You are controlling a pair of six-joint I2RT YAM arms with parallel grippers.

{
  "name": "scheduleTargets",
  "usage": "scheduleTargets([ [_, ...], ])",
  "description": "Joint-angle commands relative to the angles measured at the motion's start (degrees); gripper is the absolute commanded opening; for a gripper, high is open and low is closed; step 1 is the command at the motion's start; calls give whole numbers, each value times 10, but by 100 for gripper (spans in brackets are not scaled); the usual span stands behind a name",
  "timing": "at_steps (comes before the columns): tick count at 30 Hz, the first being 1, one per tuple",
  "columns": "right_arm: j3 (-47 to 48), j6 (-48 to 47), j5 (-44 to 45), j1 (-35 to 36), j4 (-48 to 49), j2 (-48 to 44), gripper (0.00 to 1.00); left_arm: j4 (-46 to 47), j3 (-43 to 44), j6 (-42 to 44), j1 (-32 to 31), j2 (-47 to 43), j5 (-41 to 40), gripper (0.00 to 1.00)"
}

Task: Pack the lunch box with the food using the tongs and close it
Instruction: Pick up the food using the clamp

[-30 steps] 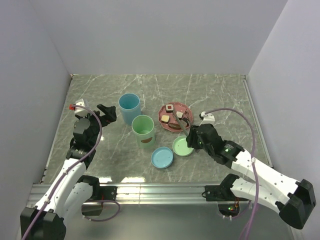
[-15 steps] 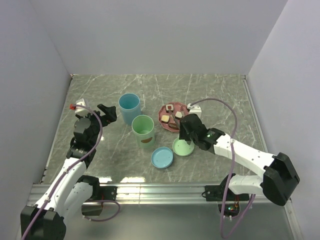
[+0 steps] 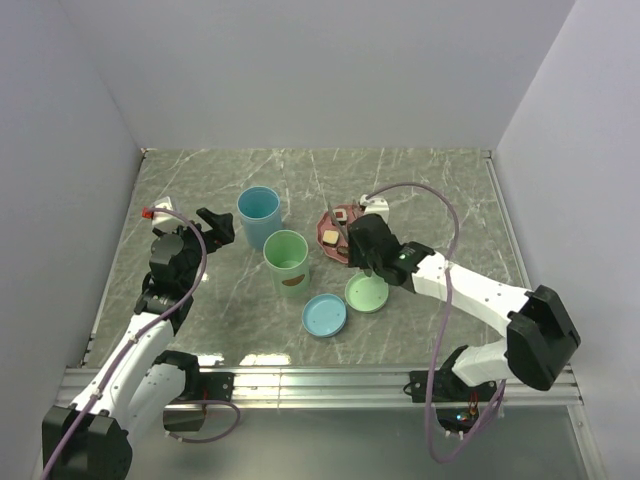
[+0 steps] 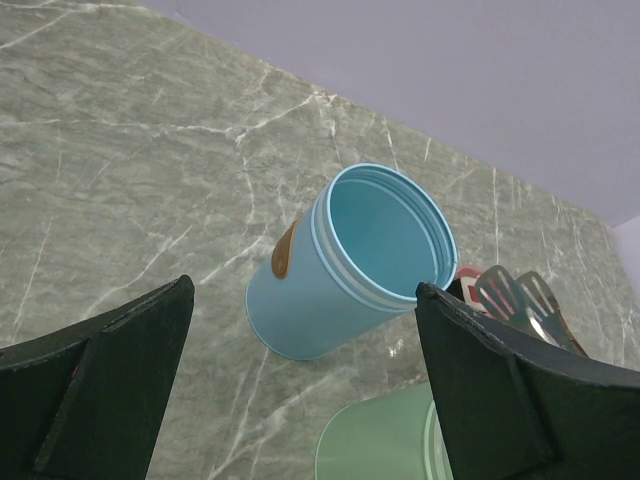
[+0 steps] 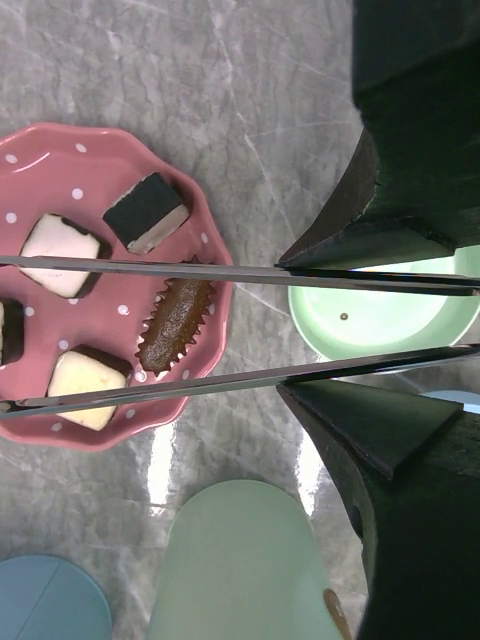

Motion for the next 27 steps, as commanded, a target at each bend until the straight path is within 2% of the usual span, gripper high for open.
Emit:
scheduleTargets([
  [1, 36, -9, 8, 4, 15, 18, 52, 22, 8, 1, 0, -10, 5, 99],
  [15, 64, -11, -5, 4, 6, 76, 52, 21, 8, 1, 0, -11, 6, 100],
  [23, 82, -12, 4, 4, -5, 95, 49, 21, 6, 1, 0, -18, 5, 99],
  [27, 87, -10, 11, 4, -16, 98, 36, 21, 6, 0, 0, -17, 6, 99],
])
